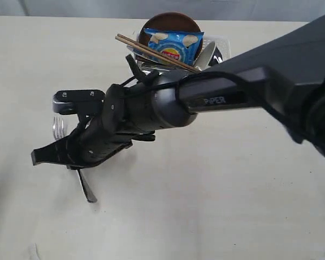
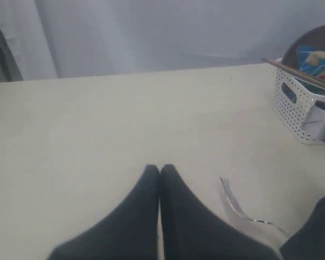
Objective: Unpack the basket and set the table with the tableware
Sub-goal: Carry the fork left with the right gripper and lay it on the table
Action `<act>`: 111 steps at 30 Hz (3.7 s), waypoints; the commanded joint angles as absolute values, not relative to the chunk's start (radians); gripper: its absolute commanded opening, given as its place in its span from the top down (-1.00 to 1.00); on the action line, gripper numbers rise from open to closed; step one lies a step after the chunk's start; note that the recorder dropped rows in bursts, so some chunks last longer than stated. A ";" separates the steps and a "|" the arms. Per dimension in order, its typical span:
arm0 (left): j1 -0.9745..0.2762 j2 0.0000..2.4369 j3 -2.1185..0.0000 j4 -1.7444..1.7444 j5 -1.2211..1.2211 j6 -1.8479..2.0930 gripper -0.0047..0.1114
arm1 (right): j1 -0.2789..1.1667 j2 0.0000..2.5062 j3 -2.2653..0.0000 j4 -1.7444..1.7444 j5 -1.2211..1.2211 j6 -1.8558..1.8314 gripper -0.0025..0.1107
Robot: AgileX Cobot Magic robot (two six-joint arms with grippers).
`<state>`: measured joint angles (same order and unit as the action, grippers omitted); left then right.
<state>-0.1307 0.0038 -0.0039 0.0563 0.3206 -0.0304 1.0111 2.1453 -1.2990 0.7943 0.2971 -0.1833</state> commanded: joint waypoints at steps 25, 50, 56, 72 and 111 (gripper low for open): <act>-0.129 0.000 0.000 0.054 0.320 -0.031 0.91 | 0.907 2.164 -1.357 0.822 0.334 -0.055 0.96; -0.129 0.000 0.000 0.054 0.320 -0.031 0.91 | 0.956 2.089 -1.218 0.709 0.172 0.187 0.13; -0.129 0.000 0.000 0.054 0.320 -0.031 0.91 | 0.952 2.070 -1.220 0.659 0.163 0.180 0.14; -0.129 0.000 0.000 0.054 0.320 -0.031 0.91 | 0.993 2.229 -1.720 0.061 0.891 0.471 0.14; -0.129 0.000 0.000 0.054 0.320 -0.031 0.91 | 1.110 2.306 -1.717 0.055 0.906 0.975 0.96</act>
